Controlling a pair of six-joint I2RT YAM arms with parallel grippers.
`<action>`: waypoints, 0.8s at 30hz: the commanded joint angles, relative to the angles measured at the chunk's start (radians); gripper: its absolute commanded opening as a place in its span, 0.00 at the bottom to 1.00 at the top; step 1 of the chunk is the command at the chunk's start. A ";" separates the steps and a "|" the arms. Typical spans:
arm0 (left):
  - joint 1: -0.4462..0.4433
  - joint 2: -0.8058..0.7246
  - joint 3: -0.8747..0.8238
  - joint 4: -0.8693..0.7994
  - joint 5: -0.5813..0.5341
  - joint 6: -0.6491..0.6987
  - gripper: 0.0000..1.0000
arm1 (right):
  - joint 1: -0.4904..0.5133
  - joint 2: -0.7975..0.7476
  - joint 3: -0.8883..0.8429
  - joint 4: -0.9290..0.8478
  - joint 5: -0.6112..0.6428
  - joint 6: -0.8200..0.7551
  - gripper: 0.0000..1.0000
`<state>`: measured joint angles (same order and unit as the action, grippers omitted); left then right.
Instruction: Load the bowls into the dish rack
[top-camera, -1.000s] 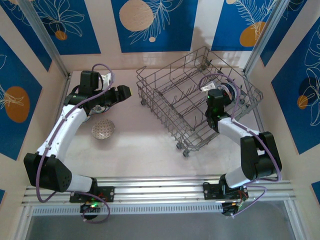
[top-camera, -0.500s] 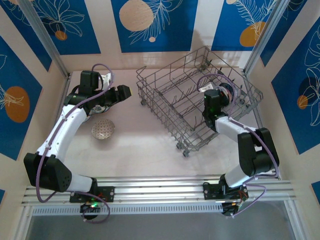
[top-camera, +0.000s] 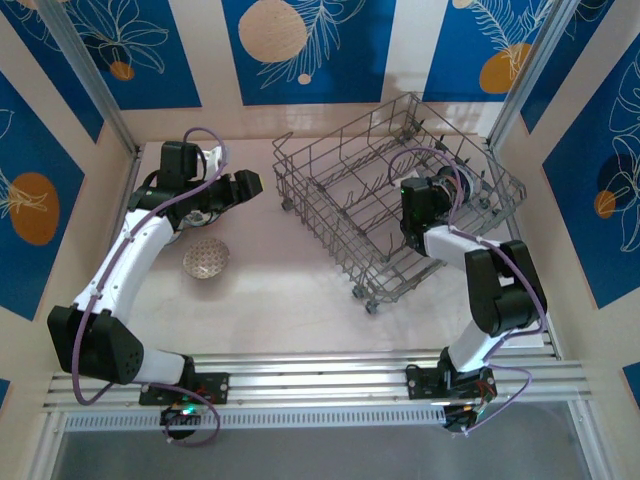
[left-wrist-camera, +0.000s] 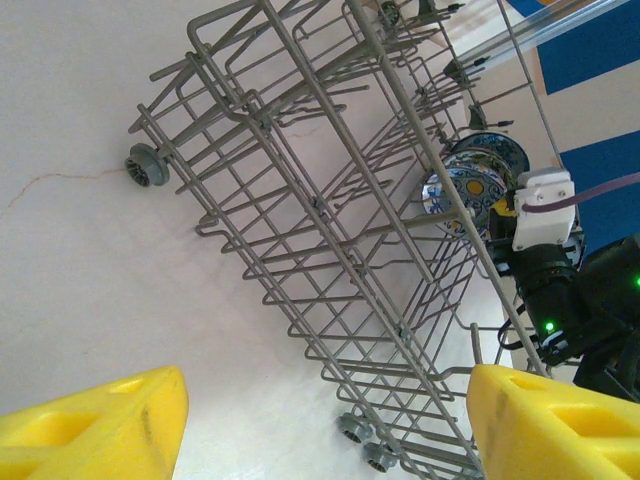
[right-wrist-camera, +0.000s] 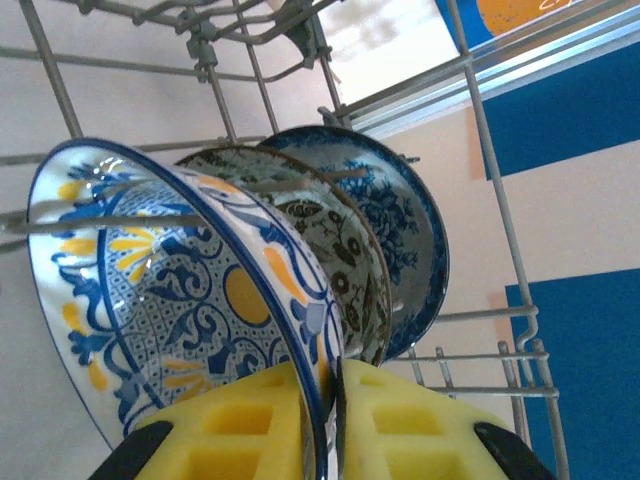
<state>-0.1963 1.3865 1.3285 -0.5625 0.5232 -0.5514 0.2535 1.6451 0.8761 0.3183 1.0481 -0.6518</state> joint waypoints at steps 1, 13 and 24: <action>0.008 -0.018 -0.007 -0.012 -0.006 -0.006 0.74 | -0.009 0.019 0.060 0.028 0.026 0.029 0.18; 0.128 -0.053 0.024 -0.214 -0.122 0.031 0.76 | -0.040 -0.043 0.239 -0.328 -0.085 0.239 0.79; 0.351 -0.122 -0.077 -0.427 -0.285 0.148 0.77 | -0.012 -0.195 0.271 -0.437 -0.278 0.295 1.00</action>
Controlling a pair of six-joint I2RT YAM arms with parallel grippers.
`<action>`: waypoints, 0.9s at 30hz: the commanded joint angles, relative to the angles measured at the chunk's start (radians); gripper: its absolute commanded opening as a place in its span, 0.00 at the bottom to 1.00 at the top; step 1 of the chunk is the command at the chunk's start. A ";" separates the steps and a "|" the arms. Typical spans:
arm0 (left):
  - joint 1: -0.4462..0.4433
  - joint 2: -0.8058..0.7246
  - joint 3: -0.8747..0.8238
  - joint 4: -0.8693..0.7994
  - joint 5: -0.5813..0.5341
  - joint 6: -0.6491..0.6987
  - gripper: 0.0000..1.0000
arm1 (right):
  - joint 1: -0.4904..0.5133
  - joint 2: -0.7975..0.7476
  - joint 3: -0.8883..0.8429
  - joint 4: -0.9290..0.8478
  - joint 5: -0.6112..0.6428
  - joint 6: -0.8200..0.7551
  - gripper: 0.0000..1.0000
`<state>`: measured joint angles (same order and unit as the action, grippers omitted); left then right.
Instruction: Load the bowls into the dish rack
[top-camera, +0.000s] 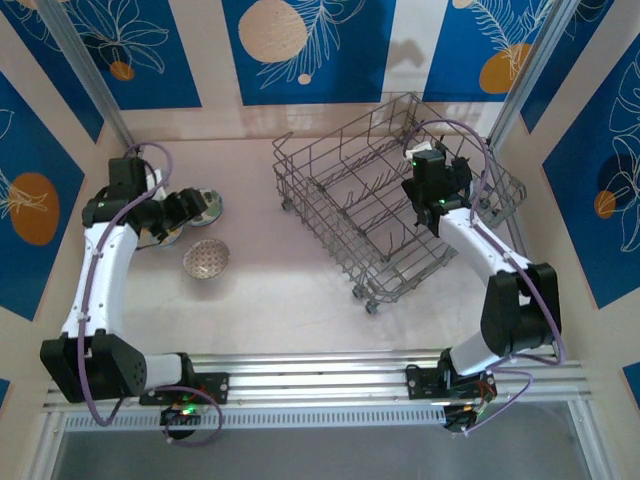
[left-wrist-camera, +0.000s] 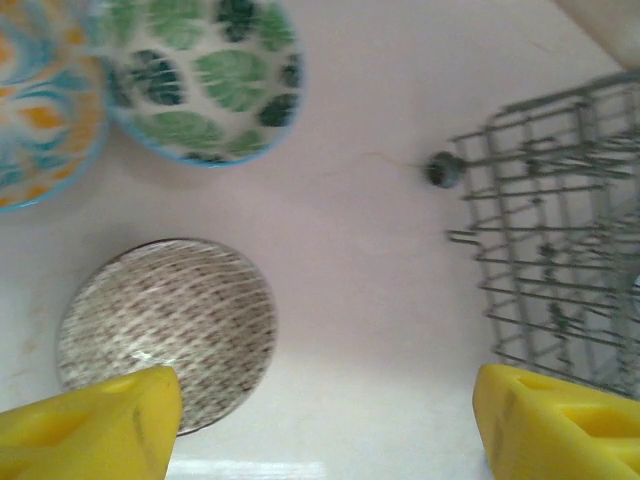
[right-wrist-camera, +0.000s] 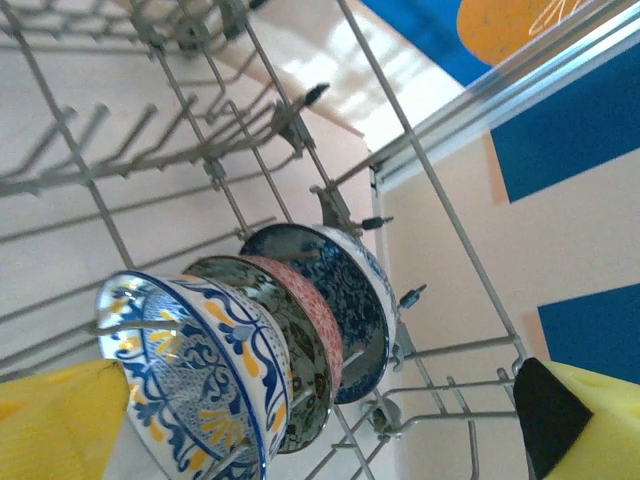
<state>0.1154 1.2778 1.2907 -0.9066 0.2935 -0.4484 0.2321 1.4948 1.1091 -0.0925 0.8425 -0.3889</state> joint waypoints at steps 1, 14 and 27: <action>0.053 -0.006 -0.056 -0.090 -0.056 0.044 0.77 | 0.012 -0.049 0.048 -0.034 -0.078 0.035 0.99; 0.067 0.103 -0.293 0.028 -0.047 0.028 0.63 | 0.019 -0.079 0.094 -0.149 -0.145 0.151 1.00; 0.066 0.220 -0.352 0.094 -0.088 0.038 0.46 | 0.024 -0.107 0.064 -0.168 -0.186 0.197 1.00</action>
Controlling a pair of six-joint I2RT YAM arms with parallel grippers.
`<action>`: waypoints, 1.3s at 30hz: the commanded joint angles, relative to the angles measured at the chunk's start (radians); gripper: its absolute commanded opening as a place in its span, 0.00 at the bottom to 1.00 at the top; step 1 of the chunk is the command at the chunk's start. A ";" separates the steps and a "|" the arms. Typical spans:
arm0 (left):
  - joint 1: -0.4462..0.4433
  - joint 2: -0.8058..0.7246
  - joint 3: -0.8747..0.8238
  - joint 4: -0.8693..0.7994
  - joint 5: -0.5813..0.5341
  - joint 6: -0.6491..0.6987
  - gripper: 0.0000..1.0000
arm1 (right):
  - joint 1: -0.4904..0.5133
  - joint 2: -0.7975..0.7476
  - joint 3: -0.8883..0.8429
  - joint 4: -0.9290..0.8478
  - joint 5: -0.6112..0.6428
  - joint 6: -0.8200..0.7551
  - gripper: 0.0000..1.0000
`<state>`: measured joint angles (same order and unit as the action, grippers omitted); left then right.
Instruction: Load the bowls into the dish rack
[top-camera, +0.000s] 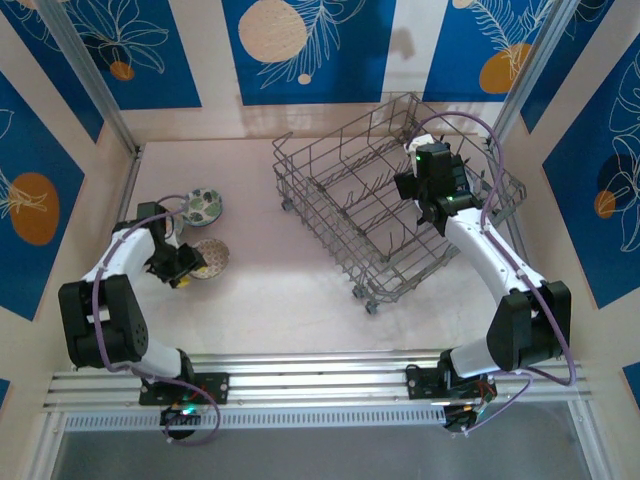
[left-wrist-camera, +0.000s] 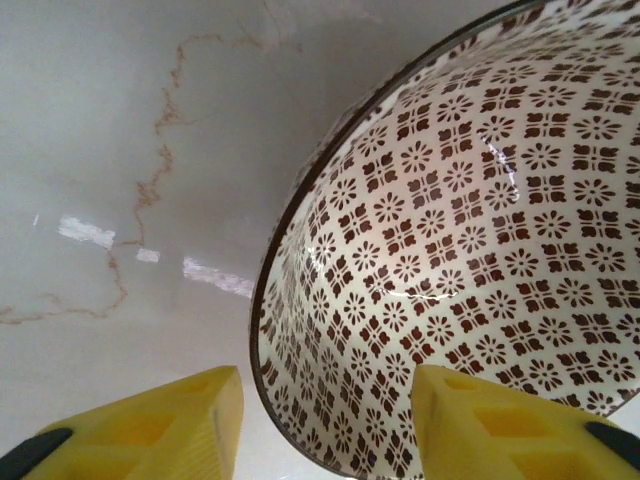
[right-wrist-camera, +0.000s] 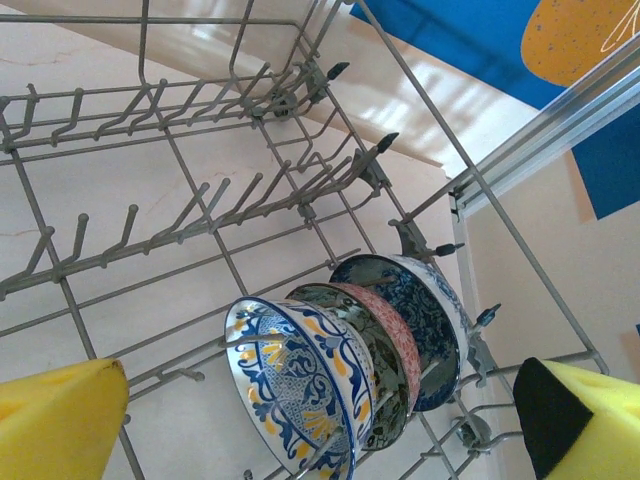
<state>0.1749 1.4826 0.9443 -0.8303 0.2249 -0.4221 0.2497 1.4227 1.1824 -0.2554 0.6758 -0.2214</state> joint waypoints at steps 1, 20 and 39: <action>0.008 0.023 -0.006 0.020 -0.019 0.011 0.44 | 0.008 -0.034 -0.009 -0.005 -0.020 0.031 1.00; 0.001 -0.003 0.014 0.030 0.059 0.019 0.05 | 0.040 0.008 0.084 -0.073 -0.060 0.040 1.00; -0.175 -0.202 0.432 0.100 0.053 -0.068 0.00 | 0.152 0.180 0.602 -0.499 -0.458 0.217 0.92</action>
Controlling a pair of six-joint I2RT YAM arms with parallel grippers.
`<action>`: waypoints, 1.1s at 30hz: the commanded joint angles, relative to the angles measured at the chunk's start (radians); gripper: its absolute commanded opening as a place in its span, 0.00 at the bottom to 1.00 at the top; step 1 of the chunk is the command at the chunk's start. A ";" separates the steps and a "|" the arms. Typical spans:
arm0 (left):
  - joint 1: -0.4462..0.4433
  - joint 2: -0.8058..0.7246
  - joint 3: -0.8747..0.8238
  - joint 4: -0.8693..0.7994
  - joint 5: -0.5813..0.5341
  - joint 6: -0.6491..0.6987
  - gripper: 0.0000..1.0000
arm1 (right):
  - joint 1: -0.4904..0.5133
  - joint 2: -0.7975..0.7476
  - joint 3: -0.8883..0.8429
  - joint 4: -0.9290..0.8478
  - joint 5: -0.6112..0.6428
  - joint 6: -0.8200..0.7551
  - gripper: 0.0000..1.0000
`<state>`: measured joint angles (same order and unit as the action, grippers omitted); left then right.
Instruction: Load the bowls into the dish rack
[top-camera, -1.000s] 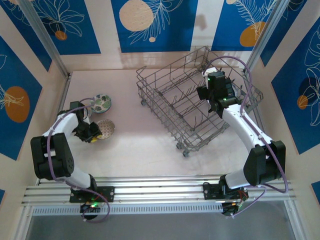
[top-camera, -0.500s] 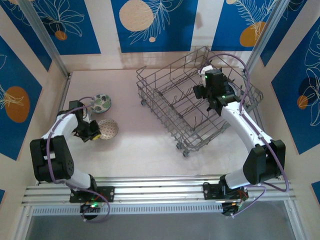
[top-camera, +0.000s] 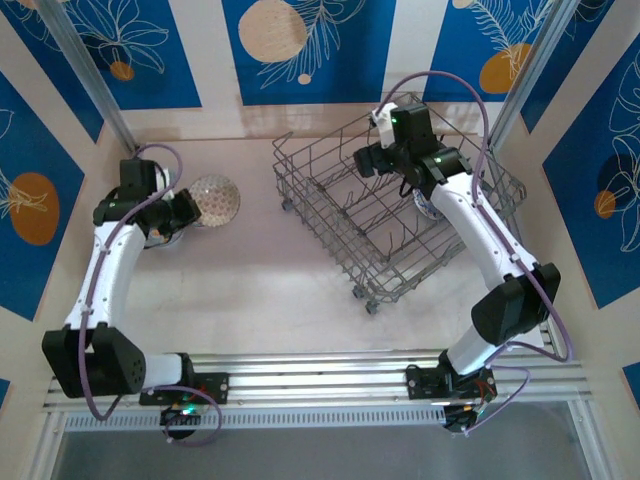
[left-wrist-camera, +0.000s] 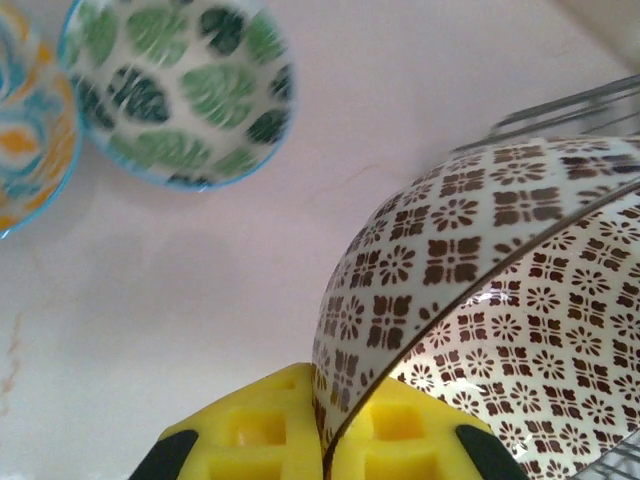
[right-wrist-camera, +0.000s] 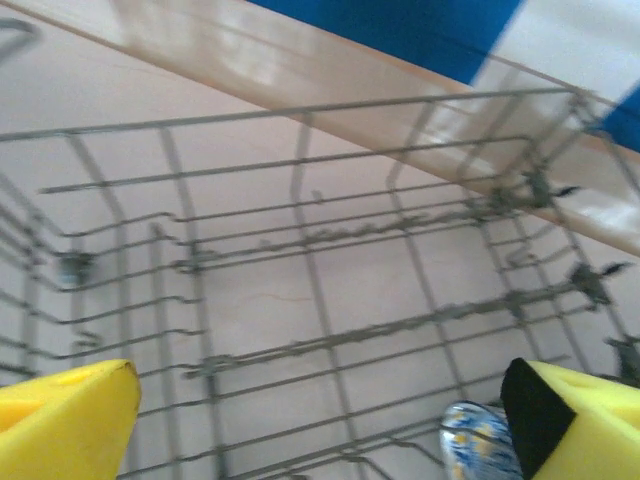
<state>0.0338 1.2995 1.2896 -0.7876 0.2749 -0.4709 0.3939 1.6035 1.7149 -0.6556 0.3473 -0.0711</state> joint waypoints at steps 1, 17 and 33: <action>-0.059 -0.009 0.126 0.065 -0.011 -0.016 0.00 | 0.007 -0.003 0.085 -0.109 -0.196 0.083 0.90; -0.414 0.174 0.401 0.208 -0.147 0.020 0.00 | 0.019 -0.136 -0.034 0.039 -0.657 0.361 0.62; -0.537 0.236 0.467 0.208 -0.129 0.021 0.00 | 0.055 -0.106 -0.074 0.168 -0.618 0.410 0.47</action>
<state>-0.4911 1.5337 1.7039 -0.6353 0.1402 -0.4614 0.4389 1.4872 1.6405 -0.5198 -0.2882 0.3195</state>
